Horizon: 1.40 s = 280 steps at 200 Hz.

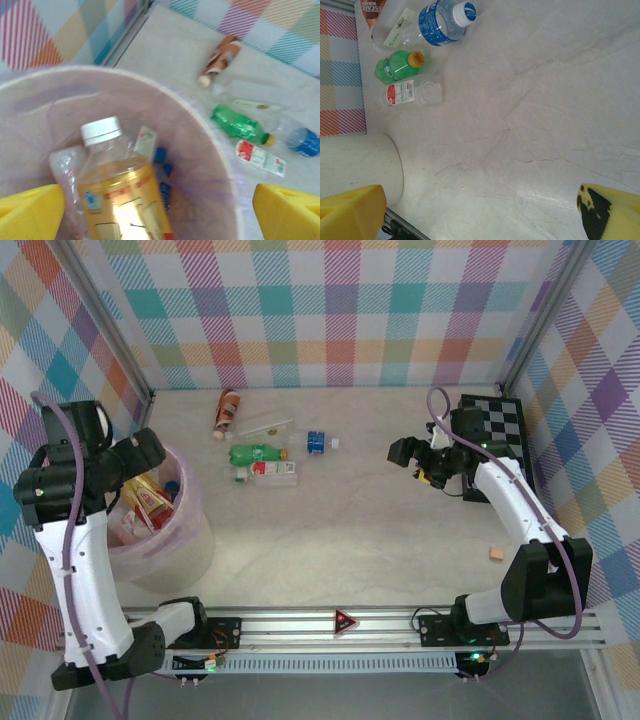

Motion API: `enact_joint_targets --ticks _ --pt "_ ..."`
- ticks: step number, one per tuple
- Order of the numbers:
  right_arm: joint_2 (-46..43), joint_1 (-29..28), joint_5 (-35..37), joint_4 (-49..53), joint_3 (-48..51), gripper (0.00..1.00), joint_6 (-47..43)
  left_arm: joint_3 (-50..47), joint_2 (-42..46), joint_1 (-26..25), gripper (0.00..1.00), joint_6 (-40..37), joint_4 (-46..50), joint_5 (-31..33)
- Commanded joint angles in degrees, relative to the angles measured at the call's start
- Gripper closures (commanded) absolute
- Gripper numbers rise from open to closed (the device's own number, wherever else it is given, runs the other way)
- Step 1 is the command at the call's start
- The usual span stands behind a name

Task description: Put the plastic bottles in the bin

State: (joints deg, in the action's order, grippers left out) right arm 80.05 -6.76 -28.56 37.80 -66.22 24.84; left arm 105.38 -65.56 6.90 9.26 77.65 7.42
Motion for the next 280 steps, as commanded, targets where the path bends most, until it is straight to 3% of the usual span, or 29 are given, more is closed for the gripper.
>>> enact_joint_targets --ticks 1,58,95,154,200,280 --pt "0.2 -0.3 -1.3 -0.7 -0.8 0.02 0.9 4.2 -3.3 -8.5 0.04 1.1 3.6 6.4" --pt "-1.5 -0.3 1.0 2.3 -0.9 0.02 0.8 14.7 -16.9 -35.0 0.04 2.3 3.4 20.0" --pt "-2.3 -0.3 1.7 3.2 -0.4 0.02 0.6 25.4 -29.6 -43.5 0.05 1.5 4.5 20.5" --pt "-2.3 -0.4 1.7 3.6 -0.1 0.02 -0.4 28.7 -45.2 -47.0 0.05 -0.6 -0.7 11.9" --pt "-3.2 -0.3 1.3 3.7 1.5 0.02 -1.3 28.6 -54.2 -46.9 0.04 -6.9 -8.5 11.7" --pt "-8.5 -0.2 4.6 7.1 4.2 0.02 -3.6 25.7 -65.1 -39.9 0.00 -20.0 -23.8 2.3"
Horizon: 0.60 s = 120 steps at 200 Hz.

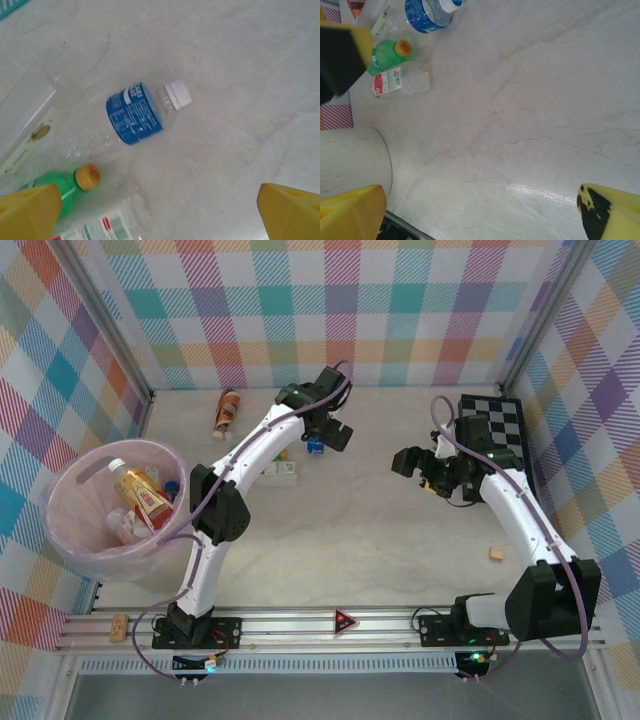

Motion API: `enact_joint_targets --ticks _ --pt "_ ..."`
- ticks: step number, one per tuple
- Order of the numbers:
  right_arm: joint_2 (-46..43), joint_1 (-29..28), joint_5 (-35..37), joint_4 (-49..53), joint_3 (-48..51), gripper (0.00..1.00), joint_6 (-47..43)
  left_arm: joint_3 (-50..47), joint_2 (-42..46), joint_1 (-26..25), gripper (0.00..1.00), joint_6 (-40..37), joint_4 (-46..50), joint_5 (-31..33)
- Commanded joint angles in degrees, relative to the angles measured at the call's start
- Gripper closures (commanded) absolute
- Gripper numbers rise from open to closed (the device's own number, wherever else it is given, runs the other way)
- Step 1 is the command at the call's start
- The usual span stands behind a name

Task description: Put the plastic bottles in the bin

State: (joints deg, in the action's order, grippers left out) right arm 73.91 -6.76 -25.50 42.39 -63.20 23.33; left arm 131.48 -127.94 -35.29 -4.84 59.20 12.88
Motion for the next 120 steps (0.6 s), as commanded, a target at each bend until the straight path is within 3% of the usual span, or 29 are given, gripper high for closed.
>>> enact_joint_targets --ticks 1,62,120 --pt "-2.4 -0.3 1.5 2.5 1.2 0.02 -2.2 -0.4 -2.9 2.4 0.00 -5.9 -5.5 -3.2" --pt "-3.9 -0.3 3.2 3.3 3.1 0.02 -2.6 0.1 -9.8 7.0 0.00 -8.0 -10.7 -8.8" --pt "-3.8 -0.2 4.2 3.8 2.8 0.02 -3.2 3.0 -16.5 7.7 0.00 -8.2 -8.3 -7.9"
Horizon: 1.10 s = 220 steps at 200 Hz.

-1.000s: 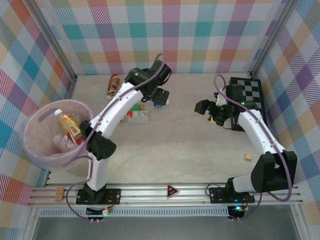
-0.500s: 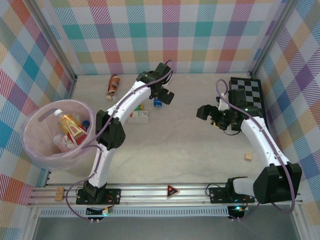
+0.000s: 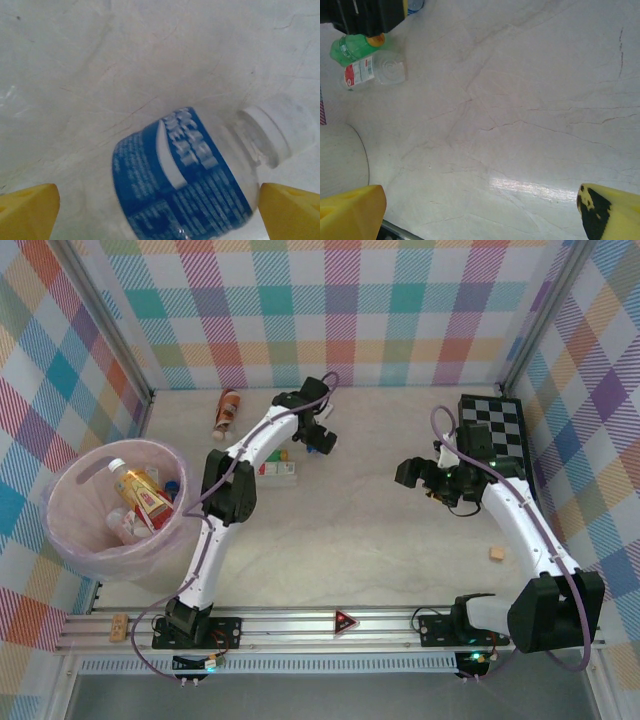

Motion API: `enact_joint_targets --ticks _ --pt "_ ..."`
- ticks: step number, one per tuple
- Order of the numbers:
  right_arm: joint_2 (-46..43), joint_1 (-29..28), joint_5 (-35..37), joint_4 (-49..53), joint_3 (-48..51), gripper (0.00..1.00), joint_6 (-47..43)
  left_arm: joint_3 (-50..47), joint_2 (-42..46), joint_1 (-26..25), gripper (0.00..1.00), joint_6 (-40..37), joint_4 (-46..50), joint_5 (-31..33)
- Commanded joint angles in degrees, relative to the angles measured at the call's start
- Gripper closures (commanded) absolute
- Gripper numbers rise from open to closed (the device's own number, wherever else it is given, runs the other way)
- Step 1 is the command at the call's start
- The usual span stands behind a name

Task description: Put the plastic bottles in the bin

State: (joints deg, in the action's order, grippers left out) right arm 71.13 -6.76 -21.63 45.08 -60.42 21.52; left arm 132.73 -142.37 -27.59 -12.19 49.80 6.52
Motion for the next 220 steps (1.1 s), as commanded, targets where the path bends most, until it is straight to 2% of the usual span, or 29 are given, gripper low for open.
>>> enact_joint_targets --ticks 1,27,62,99,119,157,220 --pt "-1.1 -0.2 0.3 1.1 0.0 0.02 -1.4 1.7 -2.1 0.0 0.00 -0.8 1.2 -1.6" --pt "-0.9 -0.2 0.2 0.8 0.1 0.02 -1.3 0.2 -2.0 -0.2 0.01 0.5 1.4 -2.0" --pt "-0.7 -0.2 0.3 0.6 0.1 0.02 -1.2 -1.6 -0.7 -1.0 0.18 1.2 1.8 -0.5" --pt "-0.7 -0.2 -0.2 0.4 0.2 0.02 -0.9 -1.5 -1.1 -1.6 0.23 2.5 1.5 -0.8" --pt "-1.1 -0.2 0.0 0.6 0.2 0.02 -1.1 -0.8 -1.4 -1.9 0.34 3.3 1.7 -0.3" --pt "-1.0 -0.3 0.5 0.5 -0.1 0.02 -1.2 -0.5 2.2 -2.8 0.47 4.5 0.6 -0.3" --pt "-0.2 -0.2 0.2 0.2 -0.7 0.02 -1.2 0.7 10.0 -3.2 0.51 8.7 1.9 -2.2"
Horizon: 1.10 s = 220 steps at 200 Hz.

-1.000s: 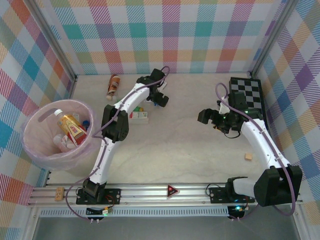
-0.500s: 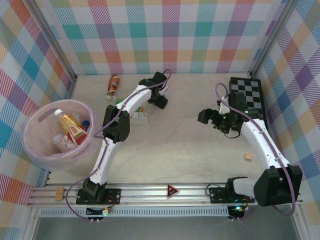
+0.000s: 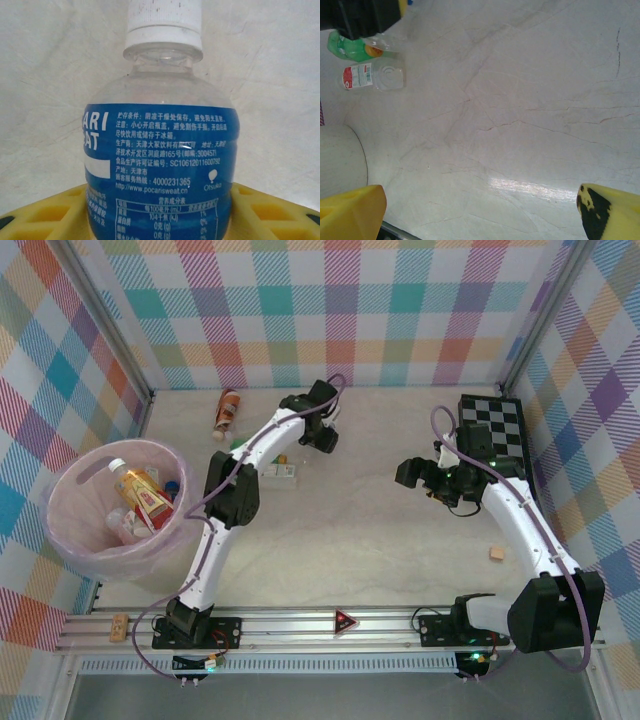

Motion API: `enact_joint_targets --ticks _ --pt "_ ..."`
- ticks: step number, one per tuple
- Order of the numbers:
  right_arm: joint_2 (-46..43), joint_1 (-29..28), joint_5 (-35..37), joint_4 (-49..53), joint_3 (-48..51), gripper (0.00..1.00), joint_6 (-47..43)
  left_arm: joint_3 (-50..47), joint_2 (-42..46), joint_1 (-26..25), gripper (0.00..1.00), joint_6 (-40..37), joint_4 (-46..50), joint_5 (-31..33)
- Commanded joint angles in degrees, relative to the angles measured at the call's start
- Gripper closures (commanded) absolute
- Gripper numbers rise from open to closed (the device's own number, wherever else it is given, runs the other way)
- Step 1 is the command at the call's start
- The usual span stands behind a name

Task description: Put the plastic bottles in the bin

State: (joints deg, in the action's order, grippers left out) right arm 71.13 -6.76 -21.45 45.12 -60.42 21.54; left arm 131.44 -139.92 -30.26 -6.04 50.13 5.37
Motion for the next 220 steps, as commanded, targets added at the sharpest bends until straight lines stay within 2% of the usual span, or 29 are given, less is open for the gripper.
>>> enact_joint_targets --ticks 1,60,82,131,186,220 --pt "-0.2 -0.2 0.0 0.1 -0.7 0.02 -1.2 1.9 7.7 -0.5 0.51 2.6 1.6 -1.1" --pt "0.5 -0.2 -0.2 0.0 -1.2 0.02 -1.5 -1.0 21.6 -1.2 0.51 10.7 1.6 -1.8" --pt "1.3 -0.2 -0.7 -0.6 -1.1 0.03 -1.5 -2.9 29.7 -1.2 0.51 15.1 3.0 1.6" --pt "3.1 -0.3 -1.3 -1.4 -2.3 0.03 -1.7 -4.1 47.3 -1.2 0.53 23.8 16.0 10.0" --pt "5.7 -0.3 -2.2 -2.1 -3.6 0.03 -2.2 -11.9 66.9 -0.9 0.64 31.6 29.2 20.0" --pt "6.4 -0.3 -2.4 -2.1 -3.6 0.03 -2.6 -15.4 73.5 3.1 0.75 33.8 37.2 25.8"
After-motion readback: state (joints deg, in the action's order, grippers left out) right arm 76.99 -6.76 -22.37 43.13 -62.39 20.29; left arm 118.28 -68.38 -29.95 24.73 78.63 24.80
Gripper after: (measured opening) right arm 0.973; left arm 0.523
